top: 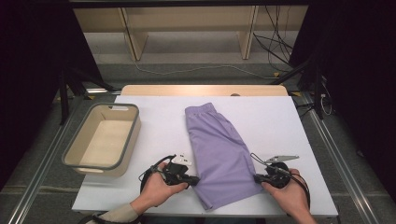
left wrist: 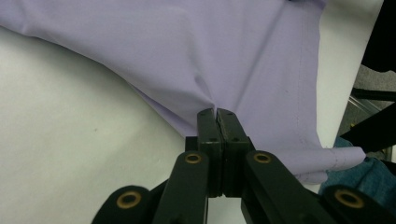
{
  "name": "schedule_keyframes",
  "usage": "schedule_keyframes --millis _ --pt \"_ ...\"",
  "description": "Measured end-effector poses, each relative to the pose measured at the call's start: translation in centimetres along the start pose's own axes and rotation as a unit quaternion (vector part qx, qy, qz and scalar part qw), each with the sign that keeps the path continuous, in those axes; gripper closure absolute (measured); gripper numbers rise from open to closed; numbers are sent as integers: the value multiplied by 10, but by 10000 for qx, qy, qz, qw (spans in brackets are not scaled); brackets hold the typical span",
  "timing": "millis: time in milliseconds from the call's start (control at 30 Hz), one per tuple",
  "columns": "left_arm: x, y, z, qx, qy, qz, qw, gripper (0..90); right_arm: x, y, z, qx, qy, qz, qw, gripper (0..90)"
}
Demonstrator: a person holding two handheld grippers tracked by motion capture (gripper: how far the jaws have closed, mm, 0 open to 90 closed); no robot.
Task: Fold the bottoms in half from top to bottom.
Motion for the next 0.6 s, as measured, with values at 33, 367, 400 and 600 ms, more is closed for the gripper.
schedule_keyframes --millis 33,367,400,600 --pt "0 0 1 -1 0 16 10000 890 -2 0 0 -8 7 -7 10000 890" --pt "-2 -9 17 -140 -105 -10 9998 889 -21 -7 4 -128 232 83 9996 889" --pt "-3 -11 18 -151 -107 -14 9998 889 -23 -8 4 -138 264 111 9995 888" --pt "-7 -19 26 -234 -157 -3 9996 888 -35 -11 5 -215 425 206 9987 888"
Point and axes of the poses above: each handheld gripper's, and its own axes: z roughly backward along the jaws, y roughly out of its top, x roughly to its right, the point moved 2 cm from there along -z, roughly forward along the jaws, and after that the axes turned 9 degrees about -y, right-handed, at the moved point
